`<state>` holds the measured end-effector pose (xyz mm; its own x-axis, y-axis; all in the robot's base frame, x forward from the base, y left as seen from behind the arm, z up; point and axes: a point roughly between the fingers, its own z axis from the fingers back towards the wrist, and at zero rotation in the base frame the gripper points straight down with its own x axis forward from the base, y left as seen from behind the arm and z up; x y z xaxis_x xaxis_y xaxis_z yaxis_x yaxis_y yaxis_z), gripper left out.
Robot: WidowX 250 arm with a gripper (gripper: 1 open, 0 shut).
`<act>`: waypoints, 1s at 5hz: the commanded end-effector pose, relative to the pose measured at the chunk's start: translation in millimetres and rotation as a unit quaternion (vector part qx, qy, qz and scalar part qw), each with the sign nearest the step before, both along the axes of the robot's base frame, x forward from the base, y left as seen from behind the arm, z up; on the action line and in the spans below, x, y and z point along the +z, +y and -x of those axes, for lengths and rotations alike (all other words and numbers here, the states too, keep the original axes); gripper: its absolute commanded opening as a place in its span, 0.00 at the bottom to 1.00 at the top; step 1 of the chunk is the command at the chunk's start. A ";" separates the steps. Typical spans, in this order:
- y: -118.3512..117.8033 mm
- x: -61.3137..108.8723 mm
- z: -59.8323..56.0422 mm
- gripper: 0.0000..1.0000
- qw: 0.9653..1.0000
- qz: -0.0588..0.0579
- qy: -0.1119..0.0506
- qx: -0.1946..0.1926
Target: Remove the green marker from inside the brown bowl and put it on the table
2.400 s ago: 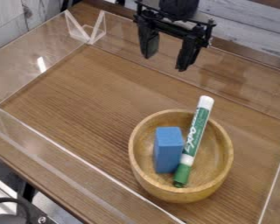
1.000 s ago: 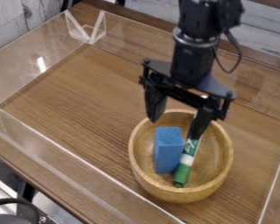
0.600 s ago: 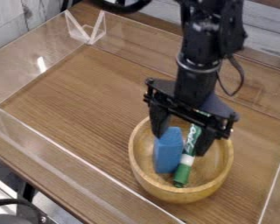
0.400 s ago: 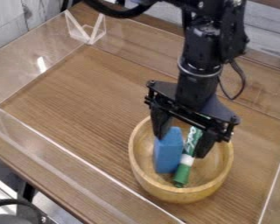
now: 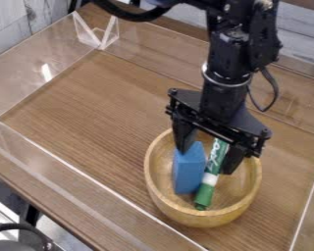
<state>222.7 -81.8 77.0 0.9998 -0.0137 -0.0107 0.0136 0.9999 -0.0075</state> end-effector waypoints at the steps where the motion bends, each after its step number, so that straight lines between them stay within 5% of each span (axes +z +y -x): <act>1: -4.5 -7.5 0.2 1.00 1.000 0.005 -0.001 -0.006; 5: -9.9 -30.4 4.6 1.00 1.000 0.011 0.010 -0.010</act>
<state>230.6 -89.9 71.7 0.9990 -0.0126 0.0438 0.0144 0.9990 -0.0421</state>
